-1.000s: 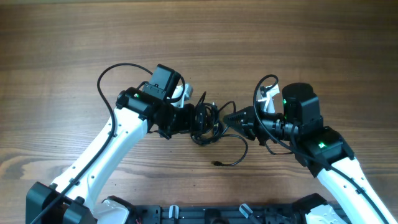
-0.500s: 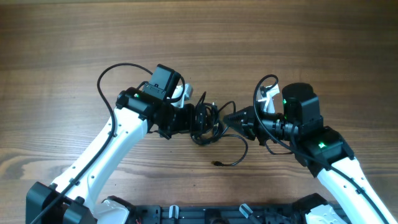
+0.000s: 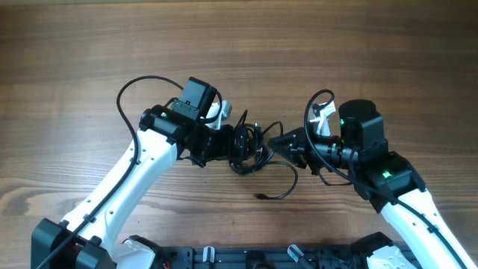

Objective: Untangle cables

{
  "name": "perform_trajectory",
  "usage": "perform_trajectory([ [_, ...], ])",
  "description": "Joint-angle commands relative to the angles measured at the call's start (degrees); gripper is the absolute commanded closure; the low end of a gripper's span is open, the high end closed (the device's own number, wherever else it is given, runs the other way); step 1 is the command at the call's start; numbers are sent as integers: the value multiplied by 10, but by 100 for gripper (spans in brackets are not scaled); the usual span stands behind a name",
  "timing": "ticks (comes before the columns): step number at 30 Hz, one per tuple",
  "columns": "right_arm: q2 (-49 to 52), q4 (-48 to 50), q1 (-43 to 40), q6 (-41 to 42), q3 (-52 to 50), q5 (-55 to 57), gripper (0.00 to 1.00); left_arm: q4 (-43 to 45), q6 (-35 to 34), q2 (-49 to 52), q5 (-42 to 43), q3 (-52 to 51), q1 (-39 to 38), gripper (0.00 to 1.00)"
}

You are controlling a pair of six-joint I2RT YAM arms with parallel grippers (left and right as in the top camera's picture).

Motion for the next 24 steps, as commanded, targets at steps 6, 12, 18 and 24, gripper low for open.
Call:
perform_trajectory([
  [6,3,3,2,-2,6,-11,95,2,-2,-3,-12,6,3,0],
  [12,3,3,2,-2,6,0,96,1,-33,-3,-50,6,3,0],
  [18,3,3,2,-2,6,2,95,2,-53,-3,-81,6,3,0],
  [24,4,3,2,-2,6,2,96,2,-63,-3,-103,6,3,0],
])
